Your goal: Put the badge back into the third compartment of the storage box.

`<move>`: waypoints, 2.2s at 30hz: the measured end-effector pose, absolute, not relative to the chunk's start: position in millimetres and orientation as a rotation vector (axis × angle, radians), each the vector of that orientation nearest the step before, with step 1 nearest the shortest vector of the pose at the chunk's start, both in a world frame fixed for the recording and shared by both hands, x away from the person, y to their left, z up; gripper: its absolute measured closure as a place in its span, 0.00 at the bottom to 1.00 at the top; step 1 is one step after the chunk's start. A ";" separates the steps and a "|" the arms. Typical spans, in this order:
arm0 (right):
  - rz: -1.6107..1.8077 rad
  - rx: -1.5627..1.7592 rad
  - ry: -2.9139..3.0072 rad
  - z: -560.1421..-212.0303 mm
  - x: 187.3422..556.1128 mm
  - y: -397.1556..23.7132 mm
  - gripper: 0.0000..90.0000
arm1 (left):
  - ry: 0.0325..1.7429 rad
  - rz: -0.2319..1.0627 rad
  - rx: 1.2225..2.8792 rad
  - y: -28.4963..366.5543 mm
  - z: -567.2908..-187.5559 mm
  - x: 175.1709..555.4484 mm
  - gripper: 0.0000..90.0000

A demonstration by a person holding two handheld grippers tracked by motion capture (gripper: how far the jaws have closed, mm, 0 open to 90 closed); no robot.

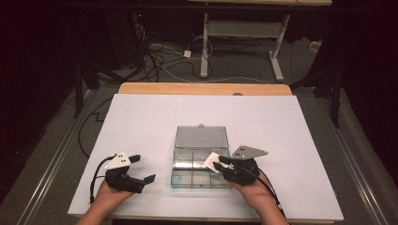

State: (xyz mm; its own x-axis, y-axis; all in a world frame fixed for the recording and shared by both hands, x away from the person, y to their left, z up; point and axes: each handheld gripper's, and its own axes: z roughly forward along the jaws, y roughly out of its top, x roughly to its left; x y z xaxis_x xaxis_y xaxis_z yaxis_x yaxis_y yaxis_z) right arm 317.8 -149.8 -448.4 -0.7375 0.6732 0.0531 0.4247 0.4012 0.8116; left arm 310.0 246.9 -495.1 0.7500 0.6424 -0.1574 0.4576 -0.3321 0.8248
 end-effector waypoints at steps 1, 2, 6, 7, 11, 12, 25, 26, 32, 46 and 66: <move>1.251 0.967 2.374 -449.2 315.7 -150.7 0.88 | 0.833 0.242 1.988 246.8 -495.1 310.0 0.00; 1.263 0.974 2.378 -450.9 312.7 -152.7 0.94 | 0.833 0.242 1.988 246.8 -495.1 310.1 0.00; 1.239 0.943 2.424 -456.7 304.8 -153.4 1.00 | 0.834 0.240 1.989 246.8 -495.1 310.3 0.00; 1.240 0.944 2.433 -457.8 303.5 -153.0 1.00 | 0.834 0.239 1.990 246.8 -495.1 310.5 0.00; 1.208 0.920 2.471 -460.7 299.7 -147.7 1.00 | 0.835 0.237 1.990 246.9 -495.2 310.7 0.00; 1.199 0.917 2.479 -461.6 299.6 -145.8 1.00 | 0.835 0.237 1.990 246.9 -495.1 310.7 0.00; 1.090 0.907 2.509 -469.8 301.3 -135.4 1.00 | 0.840 0.237 1.987 247.2 -495.2 310.7 0.00; 1.089 0.908 2.506 -469.7 301.6 -135.9 1.00 | 0.840 0.237 1.987 247.2 -495.2 310.8 0.00; 1.084 0.935 2.479 -468.6 303.6 -140.1 1.00 | 0.838 0.235 1.988 247.4 -495.1 310.8 0.00; 1.092 0.988 2.423 -466.0 308.4 -146.1 1.00 | 0.839 0.234 1.989 247.2 -495.2 310.9 0.00; 1.164 1.032 2.379 -461.4 311.3 -152.5 1.00 | 0.838 0.234 1.988 247.2 -495.2 310.9 0.00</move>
State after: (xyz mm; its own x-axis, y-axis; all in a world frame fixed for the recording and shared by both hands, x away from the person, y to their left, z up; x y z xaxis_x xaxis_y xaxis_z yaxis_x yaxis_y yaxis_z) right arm 311.3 -152.5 -461.4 -0.6974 0.7153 0.0438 0.4737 0.4142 0.7772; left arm 310.9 247.2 -495.2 0.7487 0.6424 -0.1639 0.4640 -0.3312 0.8216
